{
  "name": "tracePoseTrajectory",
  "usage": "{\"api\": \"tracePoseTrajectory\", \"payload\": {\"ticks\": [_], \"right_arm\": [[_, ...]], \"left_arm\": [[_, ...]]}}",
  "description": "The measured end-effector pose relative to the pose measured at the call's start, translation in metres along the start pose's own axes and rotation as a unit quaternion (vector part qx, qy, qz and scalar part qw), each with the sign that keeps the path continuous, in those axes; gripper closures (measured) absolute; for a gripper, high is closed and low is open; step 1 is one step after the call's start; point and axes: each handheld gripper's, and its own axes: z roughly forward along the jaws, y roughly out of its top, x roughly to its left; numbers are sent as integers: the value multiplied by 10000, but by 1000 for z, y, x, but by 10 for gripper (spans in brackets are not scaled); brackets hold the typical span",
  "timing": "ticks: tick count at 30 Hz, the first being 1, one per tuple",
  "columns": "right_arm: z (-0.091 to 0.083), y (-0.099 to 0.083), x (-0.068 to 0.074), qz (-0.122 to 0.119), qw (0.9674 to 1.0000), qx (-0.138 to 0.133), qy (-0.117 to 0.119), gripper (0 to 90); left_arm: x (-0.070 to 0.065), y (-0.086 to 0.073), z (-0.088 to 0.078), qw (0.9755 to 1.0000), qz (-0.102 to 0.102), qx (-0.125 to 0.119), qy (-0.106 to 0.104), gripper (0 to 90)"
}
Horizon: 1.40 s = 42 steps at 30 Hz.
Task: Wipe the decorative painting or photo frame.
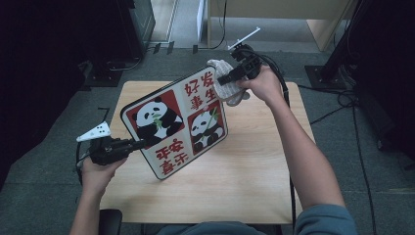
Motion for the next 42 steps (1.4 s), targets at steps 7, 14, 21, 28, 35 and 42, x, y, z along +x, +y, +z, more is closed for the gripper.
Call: {"api": "tracePoseTrajectory", "payload": {"ticks": [7, 14, 21, 28, 35, 42], "right_arm": [[5, -8, -2, 17, 10000, 8, 61, 467], [11, -17, -5, 84, 9998, -41, 175, 467], [15, -24, -7, 71, 9998, -80, 193, 467], [19, -32, -8, 97, 9996, -94, 238, 467], [26, -42, -9, 59, 9997, -166, 189, 467], [32, -53, -11, 179, 9992, -223, 275, 467]], "left_arm": [[0, 0, 0, 10000, 4, 7, 6, 785], [0, 0, 0, 10000, 2, 5, -12, 785], [0, 0, 0, 10000, -3, 19, -17, 785], [0, 0, 0, 10000, -3, 18, -23, 785], [0, 0, 0, 10000, -6, 11, -31, 785], [0, 0, 0, 10000, -2, 10, -35, 785]]}}
